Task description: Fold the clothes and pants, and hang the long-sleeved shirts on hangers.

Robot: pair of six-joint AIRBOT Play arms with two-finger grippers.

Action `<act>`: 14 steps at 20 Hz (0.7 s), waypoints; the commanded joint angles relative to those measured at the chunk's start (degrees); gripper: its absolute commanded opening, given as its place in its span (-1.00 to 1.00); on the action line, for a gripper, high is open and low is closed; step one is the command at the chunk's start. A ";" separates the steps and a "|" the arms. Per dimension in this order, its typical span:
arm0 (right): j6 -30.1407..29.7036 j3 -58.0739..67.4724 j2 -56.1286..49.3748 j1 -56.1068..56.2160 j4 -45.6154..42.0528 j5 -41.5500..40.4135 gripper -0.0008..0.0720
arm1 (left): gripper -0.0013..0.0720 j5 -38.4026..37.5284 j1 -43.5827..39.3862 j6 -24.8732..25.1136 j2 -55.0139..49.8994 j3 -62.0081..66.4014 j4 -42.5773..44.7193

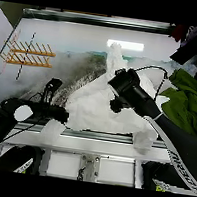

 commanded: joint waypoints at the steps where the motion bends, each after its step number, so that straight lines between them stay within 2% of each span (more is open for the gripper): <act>1: 0.48 -1.07 0.07 1.57 1.49 -1.14 0.92 | -0.94 0.15 -0.04 0.07 0.04 -0.04 0.02; 8: 2.32 -2.47 -3.45 2.36 -5.03 -1.07 0.90 | -0.94 -0.07 -0.04 0.04 0.04 -0.04 0.02; 14: -4.59 -2.49 -3.34 -0.33 -13.51 5.68 0.90 | -0.94 -0.87 -0.04 0.07 0.07 -0.04 0.02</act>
